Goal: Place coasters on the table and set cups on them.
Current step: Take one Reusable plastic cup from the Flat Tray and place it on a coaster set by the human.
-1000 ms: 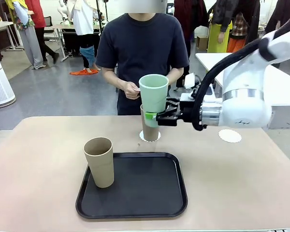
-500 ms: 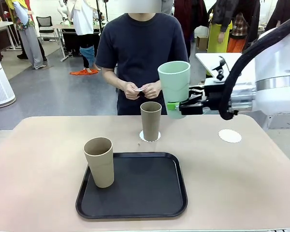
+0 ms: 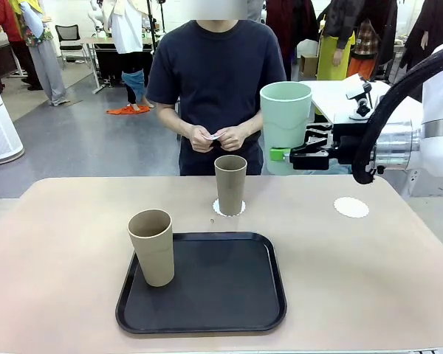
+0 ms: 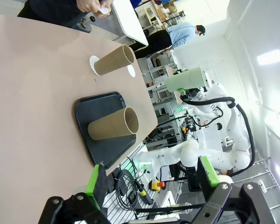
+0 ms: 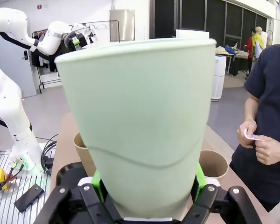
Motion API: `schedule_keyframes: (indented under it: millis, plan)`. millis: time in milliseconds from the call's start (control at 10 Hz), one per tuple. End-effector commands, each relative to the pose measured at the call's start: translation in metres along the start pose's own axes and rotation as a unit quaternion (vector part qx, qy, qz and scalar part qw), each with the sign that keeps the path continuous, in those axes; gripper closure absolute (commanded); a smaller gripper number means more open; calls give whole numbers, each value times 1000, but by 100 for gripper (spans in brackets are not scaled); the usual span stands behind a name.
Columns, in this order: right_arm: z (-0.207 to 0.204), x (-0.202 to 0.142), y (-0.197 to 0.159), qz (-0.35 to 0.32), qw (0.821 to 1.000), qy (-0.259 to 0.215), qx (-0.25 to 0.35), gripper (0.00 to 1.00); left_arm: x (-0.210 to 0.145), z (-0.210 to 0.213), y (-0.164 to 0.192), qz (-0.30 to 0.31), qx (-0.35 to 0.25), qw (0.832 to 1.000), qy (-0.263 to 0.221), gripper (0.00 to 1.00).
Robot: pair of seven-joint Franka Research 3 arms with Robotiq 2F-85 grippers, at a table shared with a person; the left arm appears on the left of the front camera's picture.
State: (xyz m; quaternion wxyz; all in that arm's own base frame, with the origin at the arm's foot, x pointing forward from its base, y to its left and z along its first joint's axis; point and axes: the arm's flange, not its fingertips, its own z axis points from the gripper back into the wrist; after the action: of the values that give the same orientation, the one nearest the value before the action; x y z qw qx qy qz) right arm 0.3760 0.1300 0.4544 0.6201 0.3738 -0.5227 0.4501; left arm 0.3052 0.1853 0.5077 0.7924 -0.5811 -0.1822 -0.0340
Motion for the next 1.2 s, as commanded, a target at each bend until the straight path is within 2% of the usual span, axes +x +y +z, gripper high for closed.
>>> schedule_keyframes:
  millis: [0,700,800,1000,1100]
  plan:
    - [-6,2,-3,0,1000,8,-7,90,0,2,-2,-2,-7,1000,-4,0]
    - [-6,2,-3,0,1000,8,-7,90,0,2,-2,-2,-7,1000,-4,0]
    - [-2,-1,0,3,1000,7,-3,18,0,2,-2,-2,-7,1000,-4,0]
    - [39,14,-56,-17,1000,-9,-14,18,0,2,-2,-2,-7,1000,-4,0]
    - [63,19,-81,-31,999,-7,-1,18,0,2,-2,-2,-7,1000,-4,0]
